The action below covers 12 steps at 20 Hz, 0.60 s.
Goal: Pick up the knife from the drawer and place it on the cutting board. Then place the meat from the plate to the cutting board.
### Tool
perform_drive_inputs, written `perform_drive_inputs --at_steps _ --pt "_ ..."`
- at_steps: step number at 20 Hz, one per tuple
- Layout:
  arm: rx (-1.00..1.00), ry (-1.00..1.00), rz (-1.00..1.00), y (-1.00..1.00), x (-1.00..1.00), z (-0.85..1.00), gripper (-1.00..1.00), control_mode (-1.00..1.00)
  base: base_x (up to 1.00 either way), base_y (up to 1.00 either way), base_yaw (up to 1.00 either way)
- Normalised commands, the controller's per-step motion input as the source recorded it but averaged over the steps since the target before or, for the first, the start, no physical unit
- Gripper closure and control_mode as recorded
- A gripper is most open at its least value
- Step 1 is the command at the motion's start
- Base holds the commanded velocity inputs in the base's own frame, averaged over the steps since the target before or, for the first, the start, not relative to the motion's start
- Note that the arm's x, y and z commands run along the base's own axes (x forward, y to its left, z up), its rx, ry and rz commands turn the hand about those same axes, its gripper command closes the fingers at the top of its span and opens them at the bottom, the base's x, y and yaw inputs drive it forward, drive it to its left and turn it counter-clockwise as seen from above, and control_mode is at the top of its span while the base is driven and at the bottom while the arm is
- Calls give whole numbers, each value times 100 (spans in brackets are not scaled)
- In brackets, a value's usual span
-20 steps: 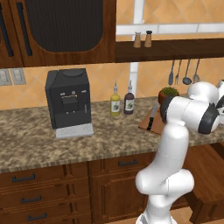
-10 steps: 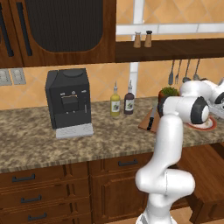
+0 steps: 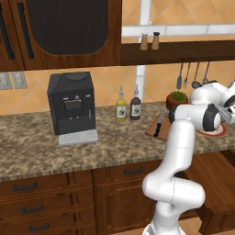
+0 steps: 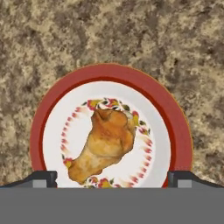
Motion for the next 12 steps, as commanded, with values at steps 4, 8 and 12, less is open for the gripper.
perform_drive_inputs --at_steps 4,8,12 --pt "14 3 0 -9 0 -43 -100 -100 0 0 0" --pt "9 6 0 -4 16 -43 -100 -100 0 0 0" --pt "1 5 0 -1 56 -24 -100 -100 0 0 0"
